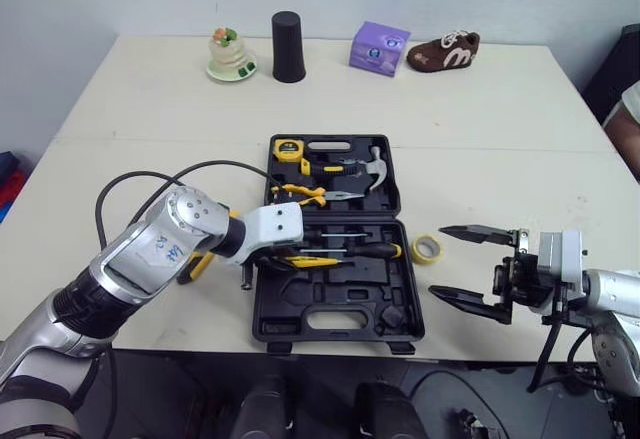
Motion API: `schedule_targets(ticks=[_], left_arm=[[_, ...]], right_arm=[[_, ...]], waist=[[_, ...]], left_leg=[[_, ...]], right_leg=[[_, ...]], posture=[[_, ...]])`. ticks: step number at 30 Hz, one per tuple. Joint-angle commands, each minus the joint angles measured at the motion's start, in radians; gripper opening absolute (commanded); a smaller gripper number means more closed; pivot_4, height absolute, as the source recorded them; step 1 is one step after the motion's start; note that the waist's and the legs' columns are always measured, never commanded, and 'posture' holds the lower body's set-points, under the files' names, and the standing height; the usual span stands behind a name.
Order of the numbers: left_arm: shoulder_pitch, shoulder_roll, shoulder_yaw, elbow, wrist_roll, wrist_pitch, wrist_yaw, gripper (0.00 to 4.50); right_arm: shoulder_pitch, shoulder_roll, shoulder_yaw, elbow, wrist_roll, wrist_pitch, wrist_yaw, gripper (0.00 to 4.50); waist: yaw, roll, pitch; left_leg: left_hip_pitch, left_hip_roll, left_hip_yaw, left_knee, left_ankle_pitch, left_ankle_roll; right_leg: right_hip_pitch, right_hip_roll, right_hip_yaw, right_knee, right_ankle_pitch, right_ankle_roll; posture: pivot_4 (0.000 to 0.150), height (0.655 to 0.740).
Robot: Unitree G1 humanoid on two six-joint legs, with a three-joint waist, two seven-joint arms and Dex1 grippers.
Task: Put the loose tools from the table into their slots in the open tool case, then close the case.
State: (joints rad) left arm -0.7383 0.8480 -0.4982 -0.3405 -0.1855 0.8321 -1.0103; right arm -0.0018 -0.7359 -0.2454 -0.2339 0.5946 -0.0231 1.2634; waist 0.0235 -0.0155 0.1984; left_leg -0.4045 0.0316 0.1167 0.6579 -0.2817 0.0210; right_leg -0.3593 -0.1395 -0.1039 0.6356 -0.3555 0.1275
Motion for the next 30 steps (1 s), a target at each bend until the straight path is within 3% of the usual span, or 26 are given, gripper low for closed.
schedule_targets(ticks=[1, 18, 20, 22, 30], left_arm=[[-0.01, -0.006, -0.019, 0.0, 0.038, -0.009, -0.015, 0.5], [-0.019, -0.05, -0.032, 0.053, 0.112, -0.056, -0.066, 0.5], [-0.017, -0.079, 0.003, 0.053, 0.087, -0.066, -0.062, 1.52], [-0.016, -0.088, 0.023, 0.047, 0.076, -0.077, -0.071, 2.13], [0.01, -0.069, 0.096, 0.048, 0.05, -0.136, -0.1, 2.13]], right_arm=[[0.019, 0.006, -0.03, -0.013, 0.004, -0.038, 0.005, 4.5], [0.01, 0.01, -0.006, -0.006, -0.001, -0.057, -0.012, 4.5], [0.008, 0.011, -0.001, -0.01, -0.003, -0.054, -0.015, 4.5], [0.007, 0.012, 0.003, -0.016, -0.004, -0.051, -0.02, 4.5], [0.004, 0.015, 0.013, -0.029, -0.005, -0.039, -0.035, 4.5]], waist=[[0.0, 0.0, 0.0], [0.0, 0.0, 0.0], [0.0, 0.0, 0.0], [0.001, 0.0, 0.0], [-0.002, 0.0, 0.0]], left_leg=[[0.0, 0.0, 0.0, 0.0, 0.0, 0.0], [0.0, 0.0, -0.001, 0.005, 0.0, 0.0], [0.0, 0.0, -0.001, 0.005, 0.0, 0.0], [0.0, 0.0, -0.002, 0.005, 0.0, 0.0], [0.0, 0.0, -0.002, 0.005, 0.0, 0.0]], right_leg=[[0.0, 0.0, 0.0, 0.0, 0.0, 0.0], [0.001, 0.0, 0.0, 0.001, 0.0, 0.0], [0.001, 0.0, 0.0, 0.002, 0.0, 0.0], [0.001, 0.0, 0.0, 0.002, 0.0, 0.0], [0.001, 0.0, 0.0, 0.005, 0.0, 0.0]], posture=[[0.15, 0.734], [0.15, 0.734], [0.15, 0.734], [0.15, 0.734], [0.15, 0.734]])
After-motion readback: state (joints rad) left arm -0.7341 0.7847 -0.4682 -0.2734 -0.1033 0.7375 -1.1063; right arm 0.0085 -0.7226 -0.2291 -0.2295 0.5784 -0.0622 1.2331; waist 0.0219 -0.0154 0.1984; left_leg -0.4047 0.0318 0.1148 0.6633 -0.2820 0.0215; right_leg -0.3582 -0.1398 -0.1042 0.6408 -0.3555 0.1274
